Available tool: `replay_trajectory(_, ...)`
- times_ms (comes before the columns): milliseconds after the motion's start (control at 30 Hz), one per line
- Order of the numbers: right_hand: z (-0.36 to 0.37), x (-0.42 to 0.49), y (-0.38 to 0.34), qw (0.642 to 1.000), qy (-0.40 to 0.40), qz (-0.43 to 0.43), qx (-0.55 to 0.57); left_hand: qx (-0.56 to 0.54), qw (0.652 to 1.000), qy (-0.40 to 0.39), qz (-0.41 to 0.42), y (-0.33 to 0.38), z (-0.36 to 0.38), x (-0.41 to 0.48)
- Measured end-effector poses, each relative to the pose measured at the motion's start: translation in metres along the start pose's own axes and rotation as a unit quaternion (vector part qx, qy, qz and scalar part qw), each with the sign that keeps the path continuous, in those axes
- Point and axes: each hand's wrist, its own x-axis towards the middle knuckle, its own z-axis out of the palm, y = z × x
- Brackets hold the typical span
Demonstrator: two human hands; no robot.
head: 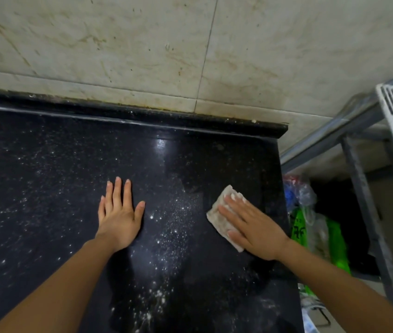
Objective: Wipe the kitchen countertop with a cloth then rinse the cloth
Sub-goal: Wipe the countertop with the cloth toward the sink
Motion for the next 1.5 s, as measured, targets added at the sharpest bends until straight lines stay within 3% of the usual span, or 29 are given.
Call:
replay_trajectory(67, -0.004, 0.007, 0.031, 0.998, 0.002, 0.052, -0.017, 0.000, 1.000, 0.006, -0.001, 0.000, 0.001, 0.000)
replay_trajectory(200, -0.019, 0.047, 0.086, 0.951, 0.061, 0.299, 0.052, -0.004, 1.000, 0.013, -0.005, -0.002, 0.005, 0.002)
replay_trajectory(267, -0.026, 0.059, 0.091, 0.939, 0.061, 0.332, 0.065, -0.004, 1.000, 0.023, -0.006, -0.003, 0.007, 0.003)
replay_trajectory(533, 0.010, -0.005, 0.038, 0.941, 0.036, 0.331, 0.061, -0.016, 0.999, 0.035, -0.002, -0.003, 0.006, 0.002)
replay_trajectory(633, 0.020, -0.043, -0.004, 0.940, 0.035, 0.332, 0.074, -0.042, 0.996, 0.078, -0.015, 0.007, 0.003, -0.013)
replay_trajectory(733, 0.029, -0.073, -0.039, 0.942, 0.030, 0.325, 0.076, -0.092, 0.987, 0.133, 0.001, 0.011, 0.013, -0.057)
replay_trajectory(867, 0.045, -0.109, -0.070, 0.946, 0.024, 0.315, 0.071, -0.075, 0.981, 0.171, 0.047, -0.018, 0.054, -0.138)
replay_trajectory(1067, 0.069, -0.159, -0.118, 0.941, 0.038, 0.327, 0.085, -0.013, 0.986, 0.152, 0.066, -0.070, 0.108, -0.222)
replay_trajectory(1267, 0.086, -0.164, -0.189, 0.915, 0.077, 0.379, 0.117, 0.014, 0.988, 0.142, 0.057, -0.077, 0.118, -0.238)
replay_trajectory(1367, 0.089, -0.158, -0.220, 0.931, 0.068, 0.335, 0.130, 0.013, 0.989, 0.133, 0.059, -0.077, 0.116, -0.237)
replay_trajectory(1500, 0.089, -0.182, -0.185, 0.961, 0.035, 0.259, 0.093, 0.008, 0.991, 0.117, 0.057, -0.077, 0.113, -0.238)
